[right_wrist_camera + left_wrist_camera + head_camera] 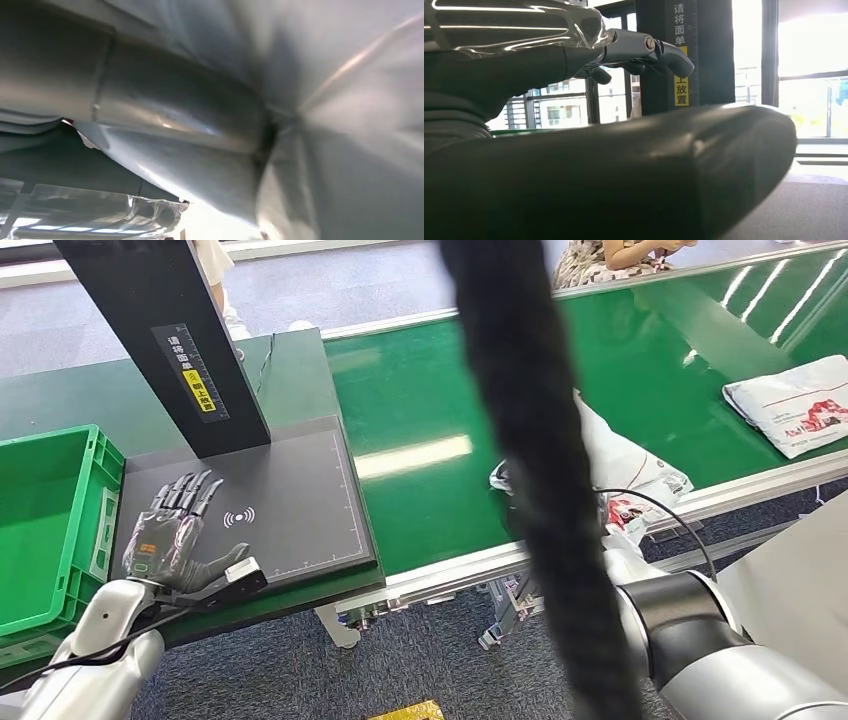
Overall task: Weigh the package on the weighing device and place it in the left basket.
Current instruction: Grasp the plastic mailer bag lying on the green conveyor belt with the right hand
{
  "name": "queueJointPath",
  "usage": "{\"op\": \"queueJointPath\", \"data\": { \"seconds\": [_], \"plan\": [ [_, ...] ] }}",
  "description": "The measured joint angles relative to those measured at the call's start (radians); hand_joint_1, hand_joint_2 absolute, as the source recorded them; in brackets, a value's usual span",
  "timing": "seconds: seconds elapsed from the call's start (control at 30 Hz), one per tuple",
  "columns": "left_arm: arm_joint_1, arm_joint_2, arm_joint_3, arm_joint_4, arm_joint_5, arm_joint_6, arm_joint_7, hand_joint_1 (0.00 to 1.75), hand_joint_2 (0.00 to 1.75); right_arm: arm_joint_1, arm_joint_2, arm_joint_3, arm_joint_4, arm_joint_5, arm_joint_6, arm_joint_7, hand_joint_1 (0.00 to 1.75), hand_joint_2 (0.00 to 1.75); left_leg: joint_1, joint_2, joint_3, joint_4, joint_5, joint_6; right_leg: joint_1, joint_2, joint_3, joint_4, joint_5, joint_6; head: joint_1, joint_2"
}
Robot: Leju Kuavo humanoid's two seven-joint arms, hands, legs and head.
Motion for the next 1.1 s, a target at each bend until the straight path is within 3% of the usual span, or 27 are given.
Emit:
{"op": "queueJointPath", "data": {
  "seconds": [0.23, 0.47, 0.77, 1.1],
  "plan": [
    [0.012, 0.004, 0.004, -0.033, -0.009, -0.007, 0.011, 0.00, 0.00, 0.000, 0.020, 0.000, -0.002, 0.010, -0.077, -0.045, 1.75, 0.00, 0.000, 0.000, 0.000, 0.000, 0.000, 0.000, 0.000, 0.000, 0.000, 0.000, 0.000, 0.000, 0.000, 0.000],
    [0.007, 0.020, 0.027, -0.086, -0.005, -0.035, 0.011, 0.00, 0.00, -0.005, 0.058, 0.000, -0.022, 0.011, -0.223, -0.171, 1.75, 0.00, 0.000, 0.000, 0.000, 0.000, 0.000, 0.000, 0.000, 0.000, 0.000, 0.000, 0.000, 0.000, 0.000, 0.000],
    [-0.105, 0.033, 0.045, -0.122, 0.008, -0.108, 0.013, 0.00, 0.00, -0.080, 0.146, 0.005, -0.072, 0.012, -0.364, -0.335, 1.75, 0.00, 0.000, 0.001, 0.000, 0.000, 0.000, 0.000, 0.000, 0.000, 0.000, 0.001, 0.000, 0.000, 0.000, 0.000],
    [-0.118, 0.043, 0.041, -0.130, 0.033, -0.099, 0.007, 0.00, 0.00, -0.106, 0.234, 0.071, -0.140, 0.004, -0.440, -0.489, 1.75, 0.00, 0.000, 0.001, 0.000, 0.000, 0.000, 0.000, 0.000, 0.000, 0.000, 0.001, 0.000, 0.000, 0.000, 0.000]
  ]
}}
